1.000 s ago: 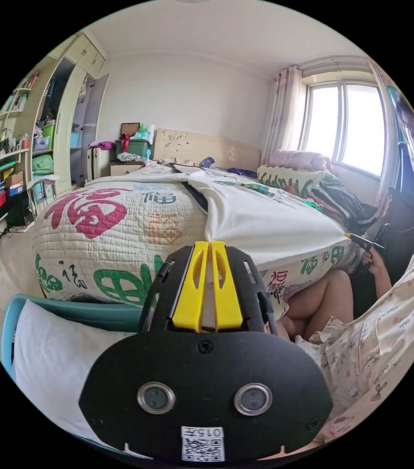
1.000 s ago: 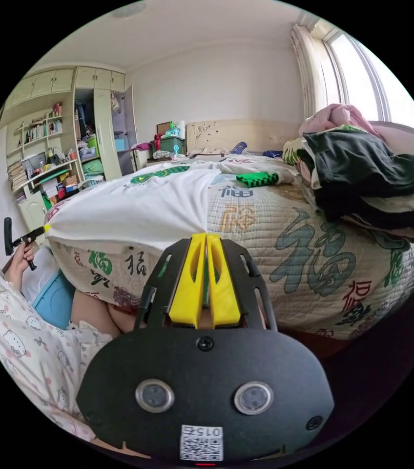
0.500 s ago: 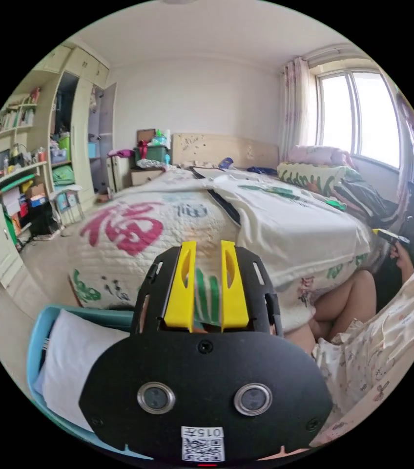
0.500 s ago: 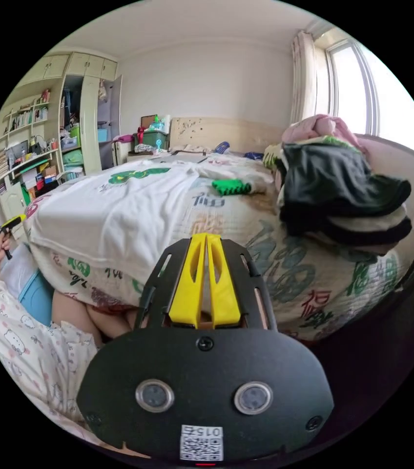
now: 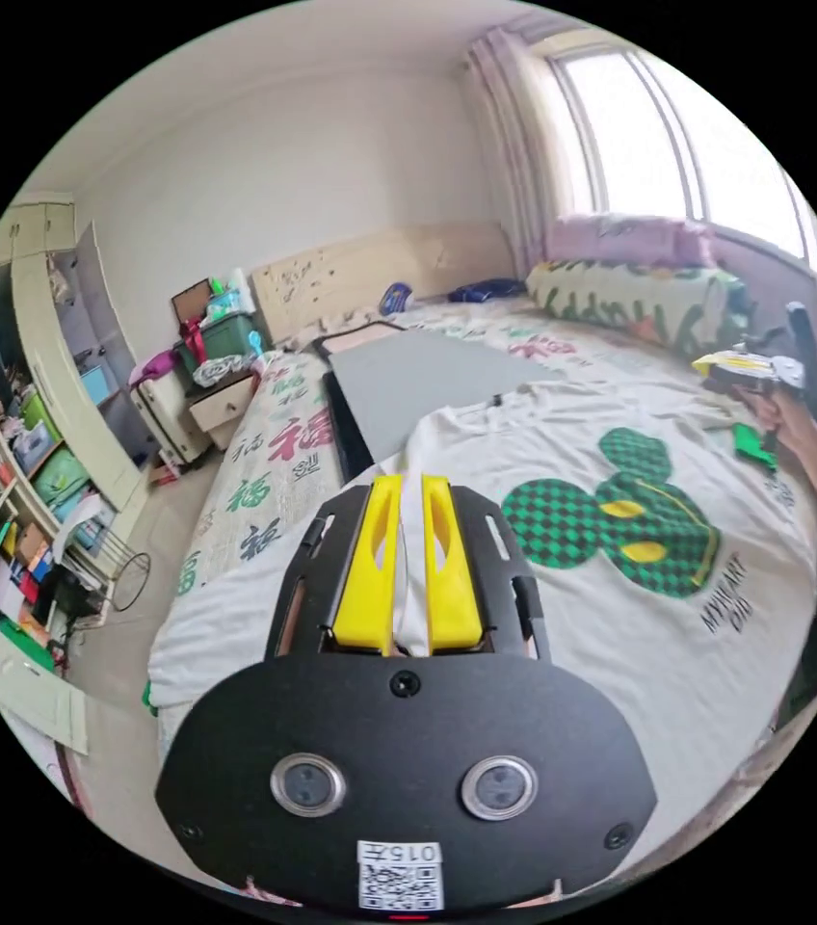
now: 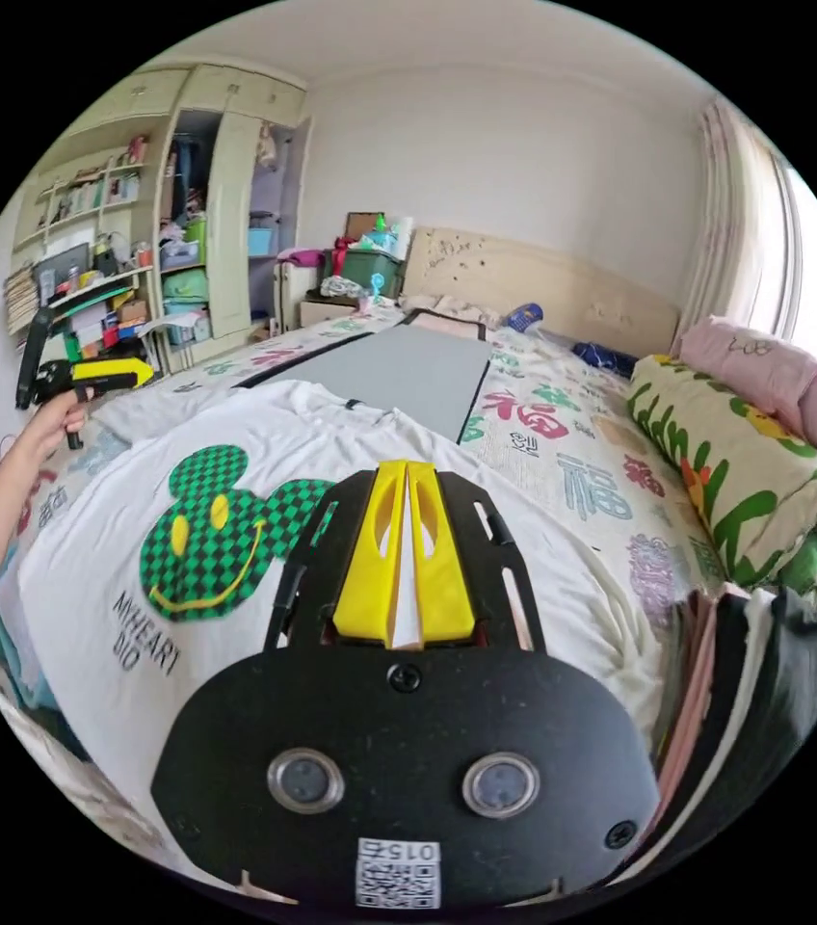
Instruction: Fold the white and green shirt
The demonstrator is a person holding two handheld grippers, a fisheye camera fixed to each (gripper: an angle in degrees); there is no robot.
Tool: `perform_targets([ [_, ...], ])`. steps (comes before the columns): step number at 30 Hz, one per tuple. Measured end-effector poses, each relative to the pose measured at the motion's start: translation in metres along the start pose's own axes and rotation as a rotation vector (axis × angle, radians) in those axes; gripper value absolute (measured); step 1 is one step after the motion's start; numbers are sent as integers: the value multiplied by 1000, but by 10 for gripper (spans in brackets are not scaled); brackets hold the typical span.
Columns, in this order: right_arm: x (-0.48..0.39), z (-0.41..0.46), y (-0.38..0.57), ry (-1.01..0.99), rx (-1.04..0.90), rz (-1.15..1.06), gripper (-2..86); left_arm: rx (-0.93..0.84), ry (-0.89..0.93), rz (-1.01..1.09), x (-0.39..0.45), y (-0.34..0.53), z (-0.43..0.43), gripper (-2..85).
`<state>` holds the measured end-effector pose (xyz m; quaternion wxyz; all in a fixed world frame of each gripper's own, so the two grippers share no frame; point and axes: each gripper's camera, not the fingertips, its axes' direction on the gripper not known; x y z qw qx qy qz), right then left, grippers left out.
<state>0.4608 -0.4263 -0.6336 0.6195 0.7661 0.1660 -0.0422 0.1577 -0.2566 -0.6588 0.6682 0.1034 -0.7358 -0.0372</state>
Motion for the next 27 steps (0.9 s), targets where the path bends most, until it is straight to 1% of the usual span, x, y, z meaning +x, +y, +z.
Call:
perform_targets([
  [1,-5,39,-19,13,-27,6,-9,-43,-28,3,8,-20,38,28],
  [2,-9,59,-28,27,-45,-7,-9,-70,-38,4,12,-29,57,26],
  [4,-30,141,-56,151,-151,-101,-10,-175,-63,7,21,-58,120,18],
  [5,-36,161,-61,190,-178,-133,-10,-193,-65,7,22,-63,134,15],
  [7,-50,232,-74,313,-269,-191,-10,-241,-58,6,26,-80,177,3],
  [10,-57,300,-81,354,-346,-227,-10,-291,-12,9,25,-92,220,-5],
  [13,-58,349,-82,387,-385,-223,-10,-320,21,-12,22,-98,252,-6],
  [16,-57,373,-82,436,-343,-235,-10,-329,-5,10,17,-106,269,-7],
  [22,-49,407,-89,503,-353,-343,-10,-326,-99,50,5,-107,291,-8],
  [24,-42,411,-90,513,-347,-349,-10,-326,-122,48,-1,-105,295,-7],
  [27,-38,413,-84,558,-339,-421,-9,-329,-158,56,-10,-102,299,-5],
])
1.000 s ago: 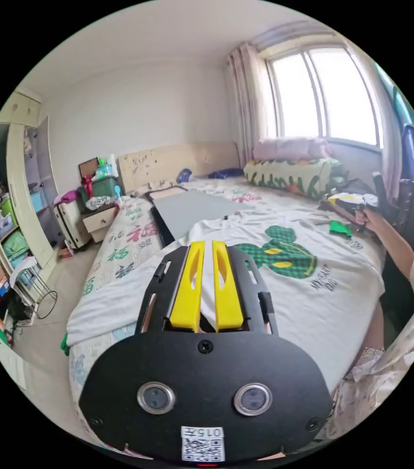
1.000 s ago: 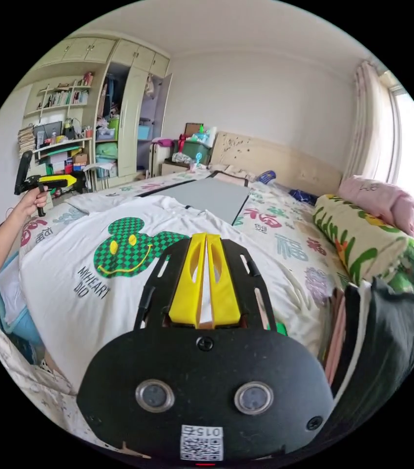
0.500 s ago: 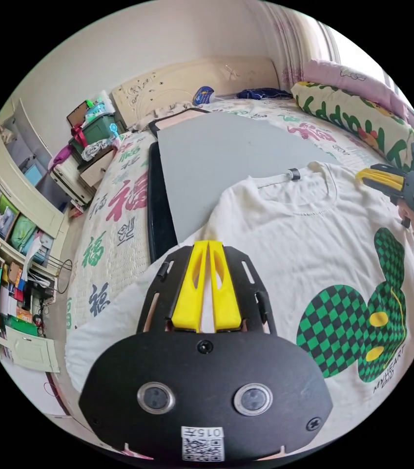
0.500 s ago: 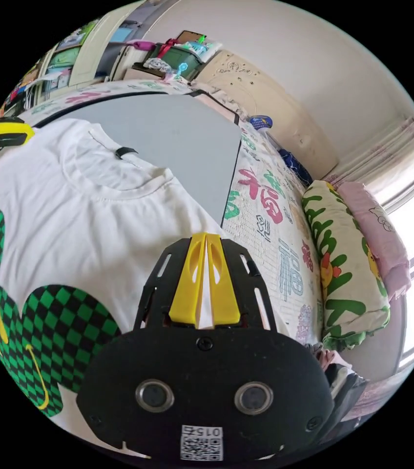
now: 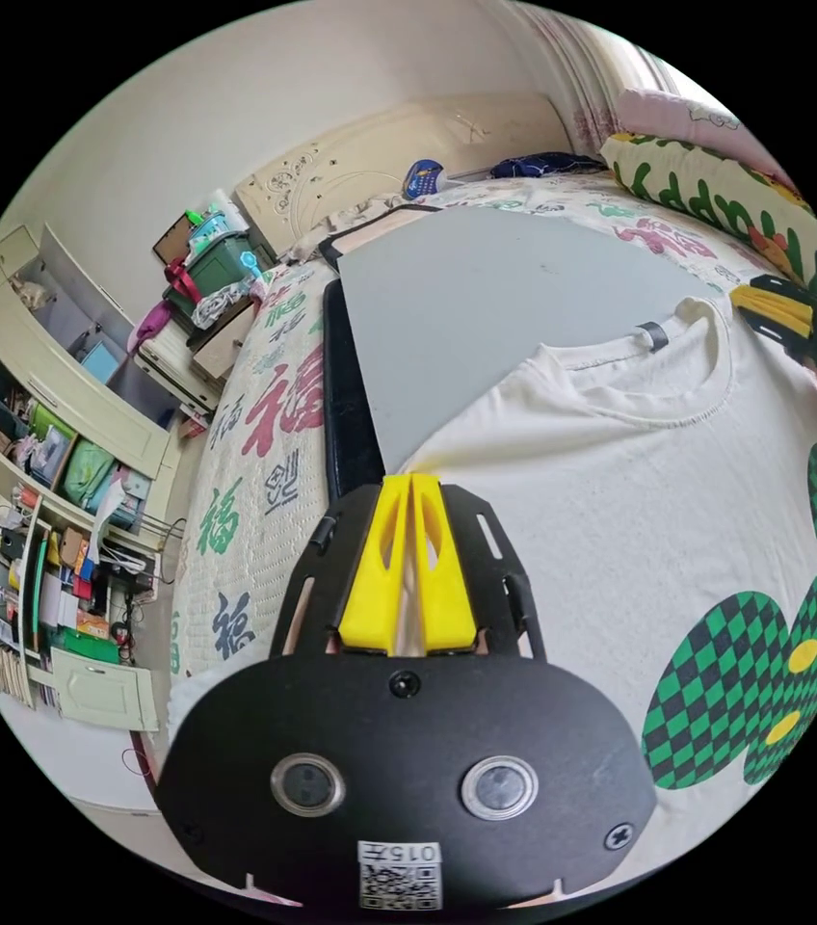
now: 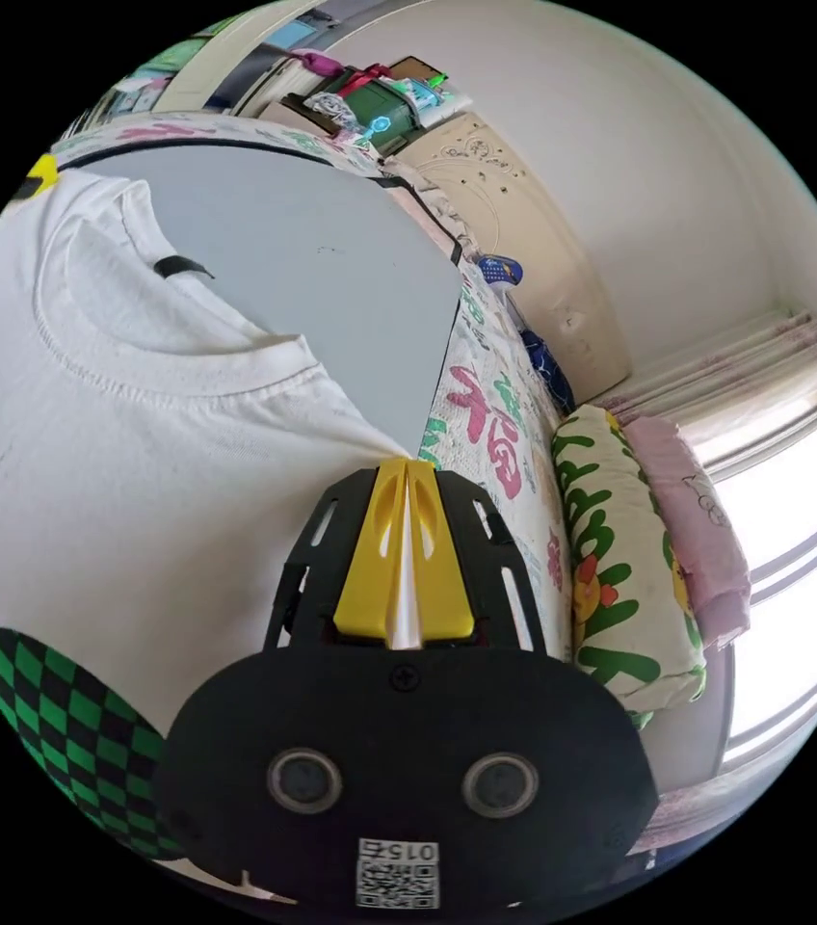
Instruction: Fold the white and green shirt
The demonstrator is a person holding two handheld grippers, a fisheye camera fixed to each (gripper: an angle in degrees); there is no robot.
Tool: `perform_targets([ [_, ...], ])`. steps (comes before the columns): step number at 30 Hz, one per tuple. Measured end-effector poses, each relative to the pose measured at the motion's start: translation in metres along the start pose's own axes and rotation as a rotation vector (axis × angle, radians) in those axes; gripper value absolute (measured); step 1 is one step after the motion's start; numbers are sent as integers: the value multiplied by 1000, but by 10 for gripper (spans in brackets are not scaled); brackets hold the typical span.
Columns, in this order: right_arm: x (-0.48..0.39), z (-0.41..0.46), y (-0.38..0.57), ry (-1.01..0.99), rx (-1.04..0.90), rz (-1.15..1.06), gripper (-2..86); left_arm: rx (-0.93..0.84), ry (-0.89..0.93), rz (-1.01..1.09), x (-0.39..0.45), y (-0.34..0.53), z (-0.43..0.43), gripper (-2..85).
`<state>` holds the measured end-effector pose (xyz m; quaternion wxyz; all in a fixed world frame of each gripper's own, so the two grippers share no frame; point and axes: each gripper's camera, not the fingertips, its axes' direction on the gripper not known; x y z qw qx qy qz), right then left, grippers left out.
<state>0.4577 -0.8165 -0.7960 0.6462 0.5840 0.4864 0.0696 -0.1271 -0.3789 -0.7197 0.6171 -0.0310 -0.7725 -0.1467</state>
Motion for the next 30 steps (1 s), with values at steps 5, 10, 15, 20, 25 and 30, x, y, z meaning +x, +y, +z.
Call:
perform_targets([
  [5,42,-18,19,3,-103,82,0,2,-64,12,-21,24,-19,7],
  [10,156,-135,161,-172,48,221,77,165,18,-44,-91,126,-140,25],
  [15,221,-299,390,-519,309,204,63,367,295,-77,-126,321,-256,78],
  [20,198,-403,649,-472,618,425,7,718,233,-429,-108,577,-299,86],
  [25,200,-397,807,-629,553,867,61,620,236,-672,-106,705,-263,99],
  [30,201,-399,831,-615,468,834,100,538,340,-629,-116,732,-241,98],
])
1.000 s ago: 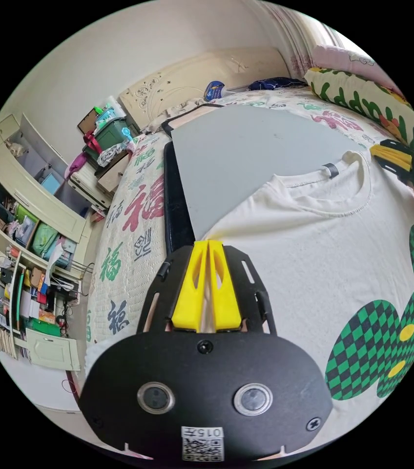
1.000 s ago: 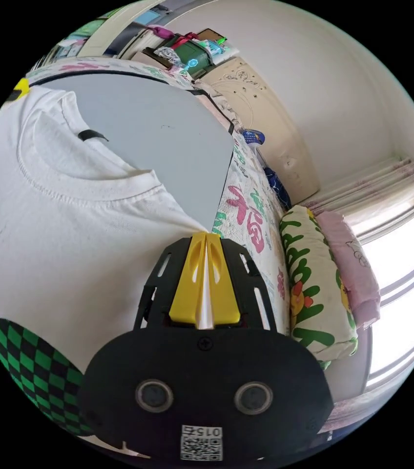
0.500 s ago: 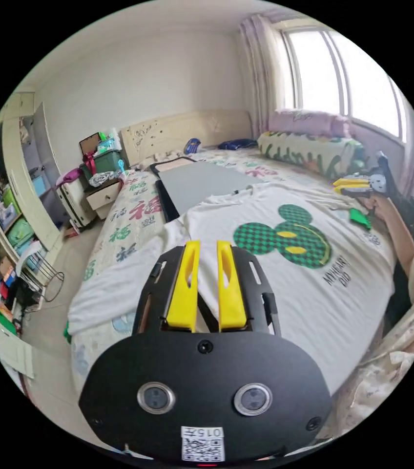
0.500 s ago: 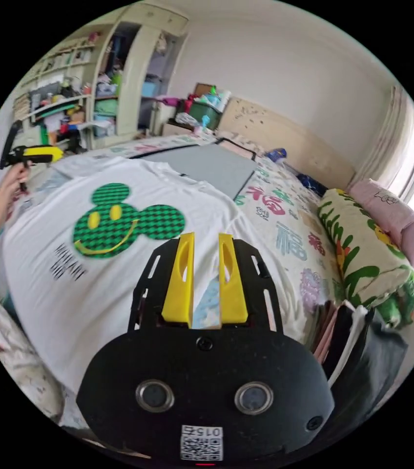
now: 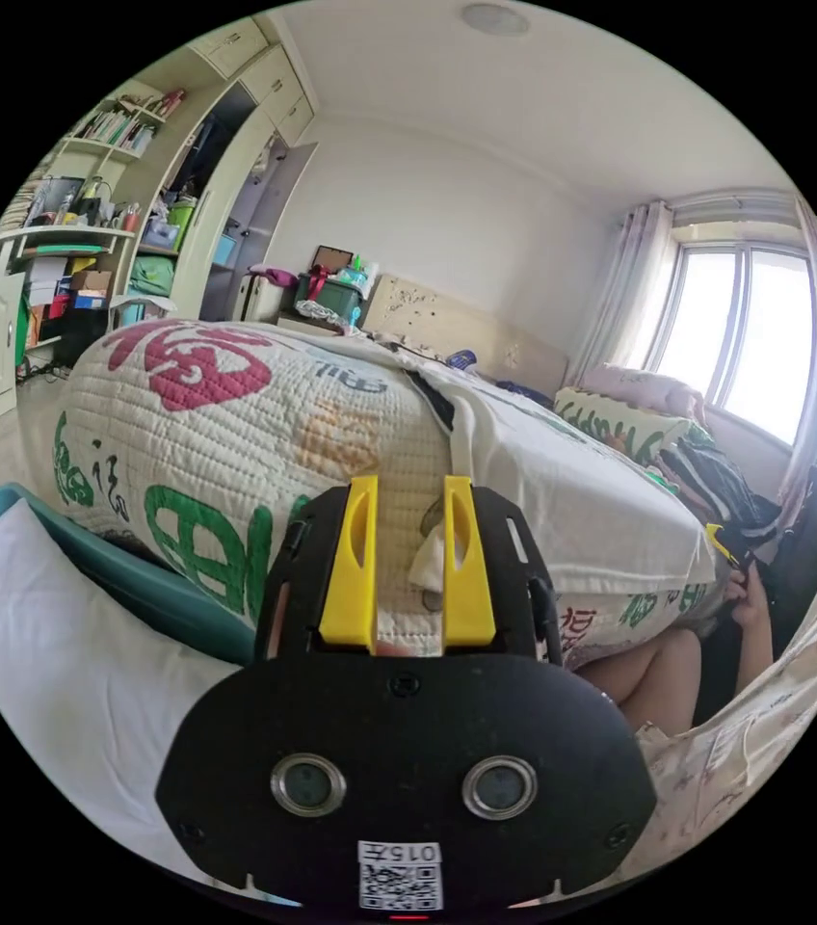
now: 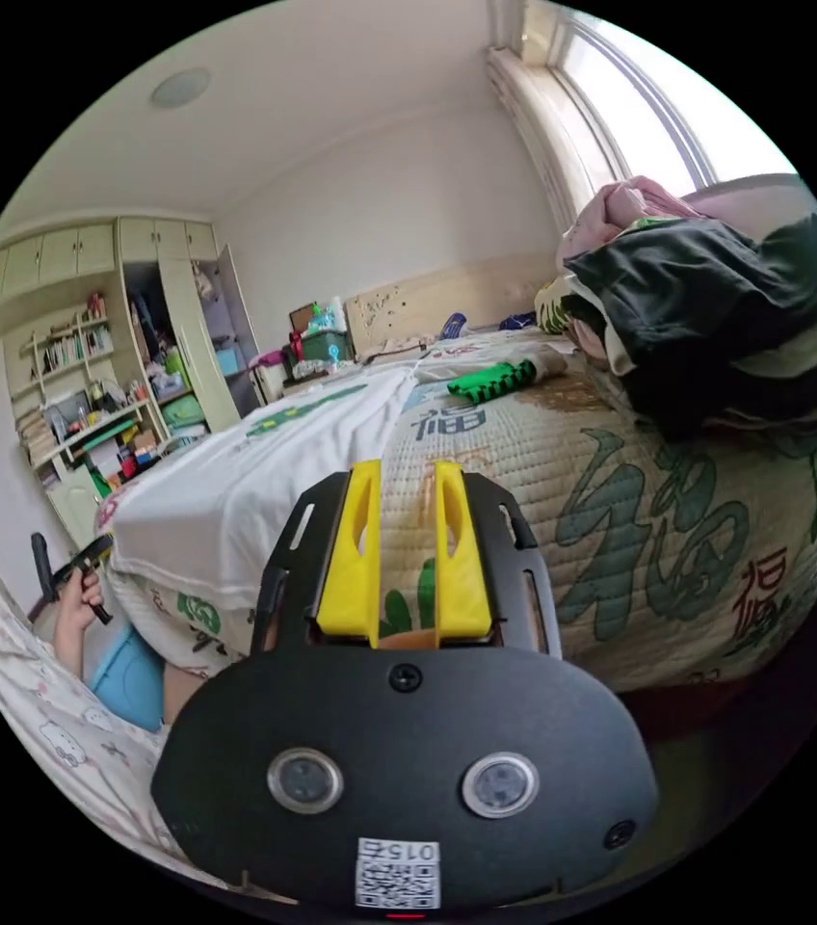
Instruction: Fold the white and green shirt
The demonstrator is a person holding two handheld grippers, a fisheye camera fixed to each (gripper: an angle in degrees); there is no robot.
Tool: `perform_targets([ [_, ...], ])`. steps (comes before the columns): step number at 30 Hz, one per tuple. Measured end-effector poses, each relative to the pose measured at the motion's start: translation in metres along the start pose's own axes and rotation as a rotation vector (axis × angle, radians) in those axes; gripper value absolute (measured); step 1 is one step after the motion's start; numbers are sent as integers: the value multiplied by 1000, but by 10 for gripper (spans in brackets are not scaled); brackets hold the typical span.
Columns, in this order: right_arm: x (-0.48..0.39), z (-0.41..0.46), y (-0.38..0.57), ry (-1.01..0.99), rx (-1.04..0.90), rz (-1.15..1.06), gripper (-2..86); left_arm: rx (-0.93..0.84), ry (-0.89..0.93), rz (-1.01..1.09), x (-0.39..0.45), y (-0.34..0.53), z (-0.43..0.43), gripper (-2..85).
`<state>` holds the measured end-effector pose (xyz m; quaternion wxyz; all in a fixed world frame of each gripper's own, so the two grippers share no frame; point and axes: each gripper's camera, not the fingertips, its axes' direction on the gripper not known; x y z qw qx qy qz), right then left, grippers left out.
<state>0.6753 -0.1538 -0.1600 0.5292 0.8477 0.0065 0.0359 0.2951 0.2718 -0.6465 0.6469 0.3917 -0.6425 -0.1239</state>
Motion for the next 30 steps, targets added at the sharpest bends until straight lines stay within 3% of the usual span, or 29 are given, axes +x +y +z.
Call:
perform_targets([
  [8,-34,-12,-4,-58,-124,-131,105,-20,90,-17,-46,14,-6,85],
  [13,-65,2,4,-22,-168,-211,24,-65,177,48,-65,36,6,7],
  [23,-73,2,-3,43,-214,-159,-6,-75,-115,108,-66,80,21,-7],
  [30,-111,20,16,59,-169,-182,15,-62,-130,108,-61,122,37,-8],
])
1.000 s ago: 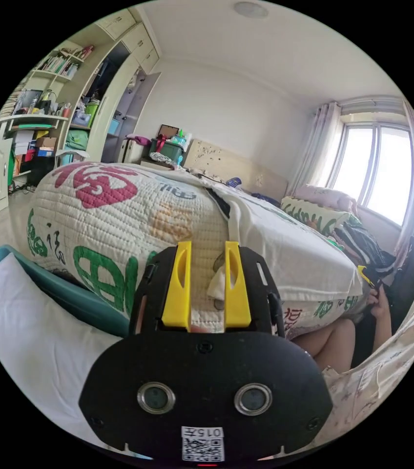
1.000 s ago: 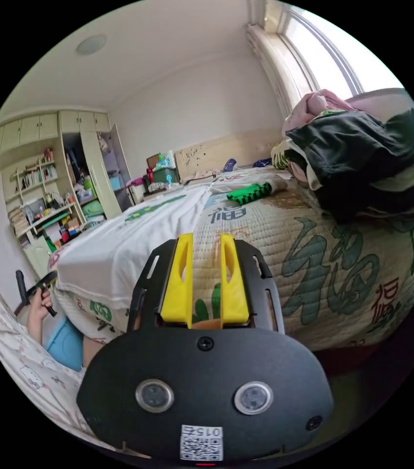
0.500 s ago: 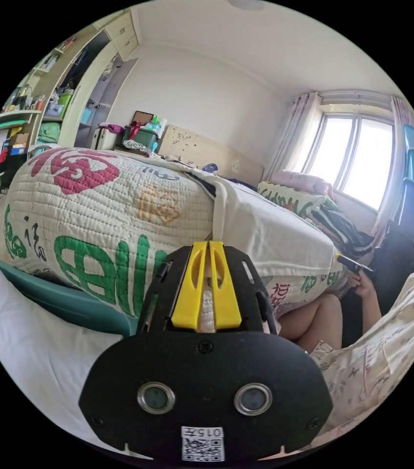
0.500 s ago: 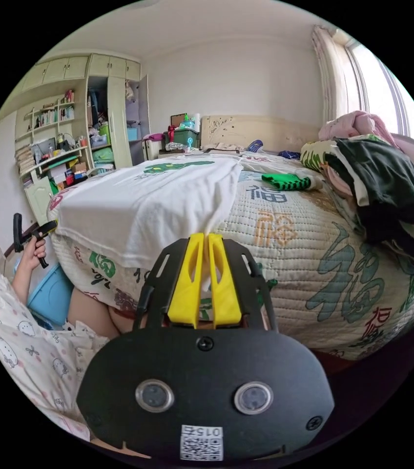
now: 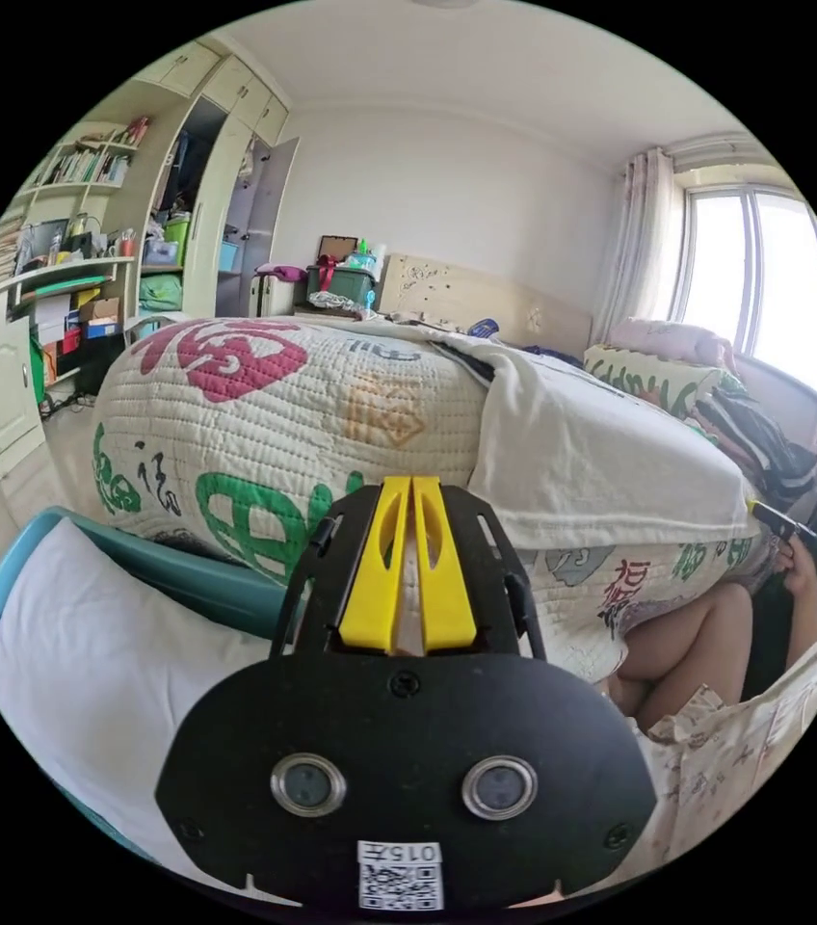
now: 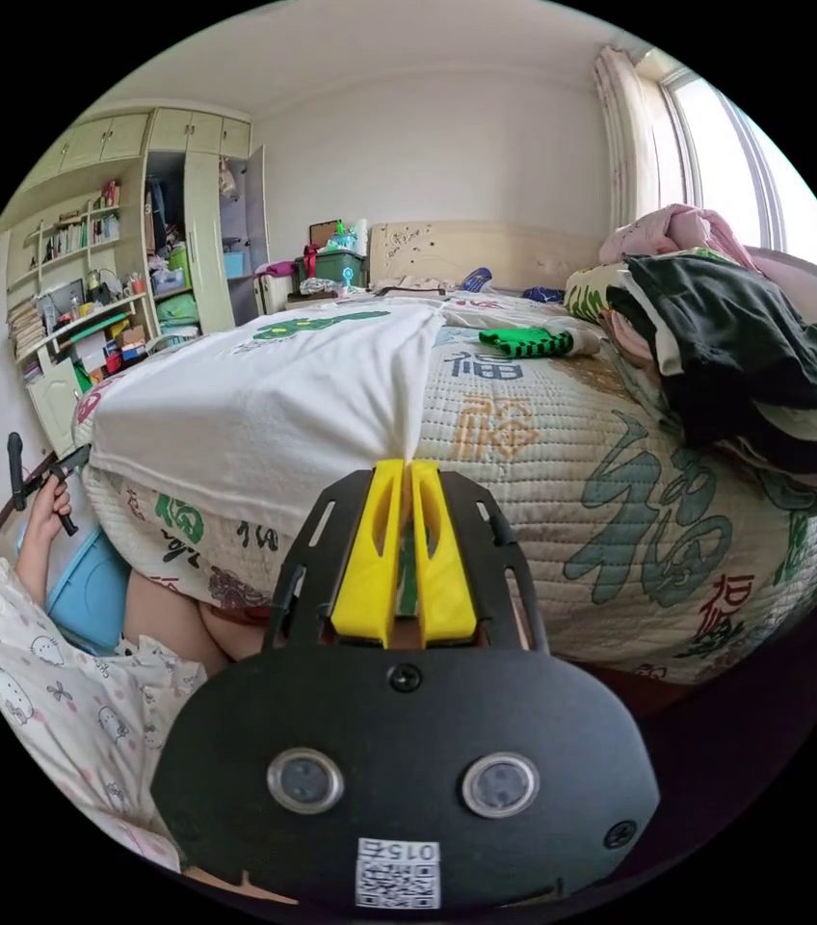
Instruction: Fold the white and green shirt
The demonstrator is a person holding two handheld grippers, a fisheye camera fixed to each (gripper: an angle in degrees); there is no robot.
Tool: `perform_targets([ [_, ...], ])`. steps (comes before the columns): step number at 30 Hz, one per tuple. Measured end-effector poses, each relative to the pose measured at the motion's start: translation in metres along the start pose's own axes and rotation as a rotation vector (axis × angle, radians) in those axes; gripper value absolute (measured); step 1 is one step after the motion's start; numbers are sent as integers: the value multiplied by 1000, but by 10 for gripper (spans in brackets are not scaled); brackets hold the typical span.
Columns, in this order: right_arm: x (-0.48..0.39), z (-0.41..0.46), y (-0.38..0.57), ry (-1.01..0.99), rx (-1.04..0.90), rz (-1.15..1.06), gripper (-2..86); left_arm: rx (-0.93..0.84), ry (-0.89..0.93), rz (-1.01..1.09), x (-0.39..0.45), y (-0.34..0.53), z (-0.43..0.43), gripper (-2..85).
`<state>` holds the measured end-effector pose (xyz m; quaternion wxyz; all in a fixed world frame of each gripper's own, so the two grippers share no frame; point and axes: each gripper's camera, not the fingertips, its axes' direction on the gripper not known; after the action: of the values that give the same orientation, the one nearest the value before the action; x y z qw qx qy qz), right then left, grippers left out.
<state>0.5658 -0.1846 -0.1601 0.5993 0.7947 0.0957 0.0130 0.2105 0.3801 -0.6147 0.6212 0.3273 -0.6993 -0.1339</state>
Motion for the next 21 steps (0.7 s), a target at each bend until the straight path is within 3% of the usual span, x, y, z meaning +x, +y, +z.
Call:
perform_targets([
  [5,3,-5,14,-106,1,8,48,156,-199,69,32,9,-24,-4],
  [8,5,-14,16,47,5,43,47,296,-207,201,68,-3,-41,1],
  [12,-11,-22,-7,170,116,70,56,359,59,357,123,-49,-31,4],
  [15,-52,-2,-47,219,123,-60,70,345,286,517,187,-94,-5,4],
  [19,-91,46,-113,226,138,-128,88,191,714,722,294,-157,60,1],
  [21,-96,74,-140,182,98,-144,100,57,814,731,339,-183,101,-1],
])
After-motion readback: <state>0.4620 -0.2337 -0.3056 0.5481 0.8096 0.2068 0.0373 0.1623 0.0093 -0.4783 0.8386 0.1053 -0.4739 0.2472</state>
